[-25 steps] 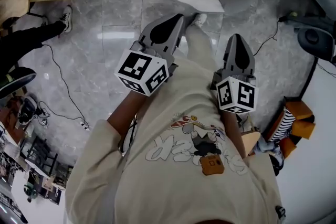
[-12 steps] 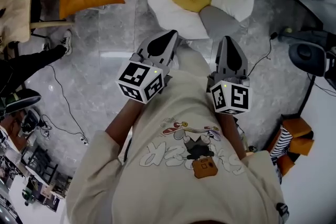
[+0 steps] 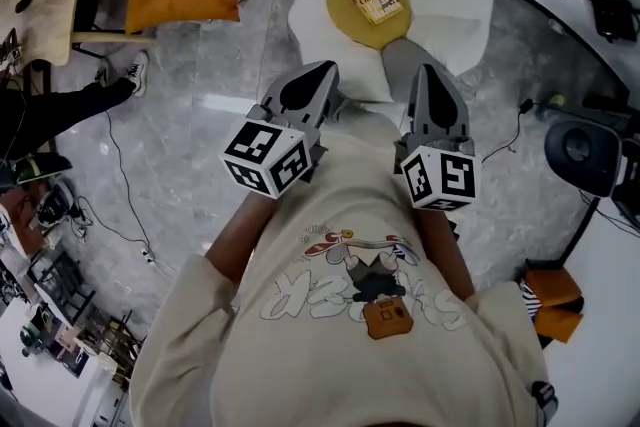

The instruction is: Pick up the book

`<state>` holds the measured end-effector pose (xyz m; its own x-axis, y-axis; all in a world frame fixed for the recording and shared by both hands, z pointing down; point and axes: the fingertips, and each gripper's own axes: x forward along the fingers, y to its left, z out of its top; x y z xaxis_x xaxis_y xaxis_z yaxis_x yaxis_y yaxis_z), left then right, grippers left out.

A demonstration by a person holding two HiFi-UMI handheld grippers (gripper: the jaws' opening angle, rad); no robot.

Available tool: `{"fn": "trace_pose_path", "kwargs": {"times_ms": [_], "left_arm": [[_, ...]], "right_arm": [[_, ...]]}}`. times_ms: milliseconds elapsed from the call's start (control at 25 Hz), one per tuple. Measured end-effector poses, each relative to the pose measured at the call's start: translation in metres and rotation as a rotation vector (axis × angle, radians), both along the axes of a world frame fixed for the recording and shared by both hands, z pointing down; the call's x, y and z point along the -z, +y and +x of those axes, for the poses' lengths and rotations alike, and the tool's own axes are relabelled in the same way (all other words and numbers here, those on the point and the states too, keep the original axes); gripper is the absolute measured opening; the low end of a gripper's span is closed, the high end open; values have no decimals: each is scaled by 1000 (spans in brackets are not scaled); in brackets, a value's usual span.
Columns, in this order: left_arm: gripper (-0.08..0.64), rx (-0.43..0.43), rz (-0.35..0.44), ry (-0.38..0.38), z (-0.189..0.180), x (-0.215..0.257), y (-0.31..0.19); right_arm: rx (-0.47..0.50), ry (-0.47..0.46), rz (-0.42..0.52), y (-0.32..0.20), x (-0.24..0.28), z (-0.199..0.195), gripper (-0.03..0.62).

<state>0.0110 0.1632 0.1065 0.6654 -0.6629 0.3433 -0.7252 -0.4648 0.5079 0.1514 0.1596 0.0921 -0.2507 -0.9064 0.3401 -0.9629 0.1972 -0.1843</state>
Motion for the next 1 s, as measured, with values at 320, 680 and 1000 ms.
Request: {"fn": "trace_pose_path", "kwargs": {"times_ms": [320, 680, 1000], "left_arm": [[5, 47, 17, -4, 25, 9, -30], [6, 23, -20, 42, 29, -6, -77], [29, 9, -121, 133, 25, -54, -139]], "right_arm": [[56, -22, -29, -34, -8, 13, 23], [157, -4, -39, -76, -21, 5, 23], [228, 128, -68, -127, -59, -10, 23]]}}
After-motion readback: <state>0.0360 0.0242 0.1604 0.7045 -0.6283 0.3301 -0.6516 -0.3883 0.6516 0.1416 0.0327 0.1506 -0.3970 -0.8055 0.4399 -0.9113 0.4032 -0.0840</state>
